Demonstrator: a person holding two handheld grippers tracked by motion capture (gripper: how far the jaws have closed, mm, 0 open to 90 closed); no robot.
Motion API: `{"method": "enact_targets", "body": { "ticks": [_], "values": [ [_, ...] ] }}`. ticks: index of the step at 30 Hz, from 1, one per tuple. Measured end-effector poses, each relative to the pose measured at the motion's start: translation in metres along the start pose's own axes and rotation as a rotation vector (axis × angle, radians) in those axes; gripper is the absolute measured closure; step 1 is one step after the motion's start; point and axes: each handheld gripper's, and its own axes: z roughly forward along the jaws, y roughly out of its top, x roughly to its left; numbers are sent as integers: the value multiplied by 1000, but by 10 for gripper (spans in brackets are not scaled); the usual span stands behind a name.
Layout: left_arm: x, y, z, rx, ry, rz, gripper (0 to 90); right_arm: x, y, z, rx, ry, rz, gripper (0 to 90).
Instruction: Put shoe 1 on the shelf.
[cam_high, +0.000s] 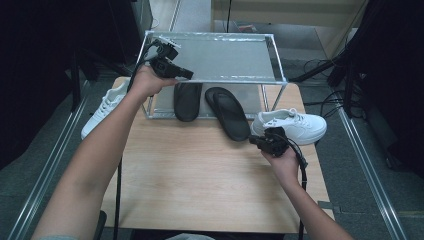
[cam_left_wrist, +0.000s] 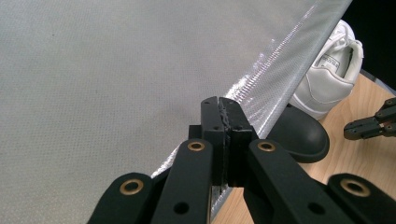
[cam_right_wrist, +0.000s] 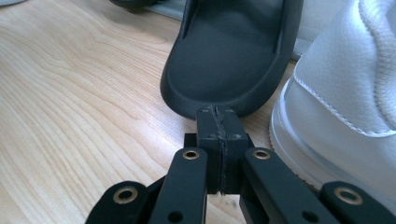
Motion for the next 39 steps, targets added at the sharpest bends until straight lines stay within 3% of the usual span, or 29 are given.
{"method": "enact_targets", "body": {
  "ticks": [12,23,39],
  "values": [
    [2,-1,0,-1,-7,-4,900,0,2,20,19,-27,-7,900],
    [3,-2,0,-14,-11,-11,900,13,20,50,4,-26,-21,900],
    [2,-2,0,-9,-8,-7,900,29,47,92,-4,-5,3,900]
  ]
}}
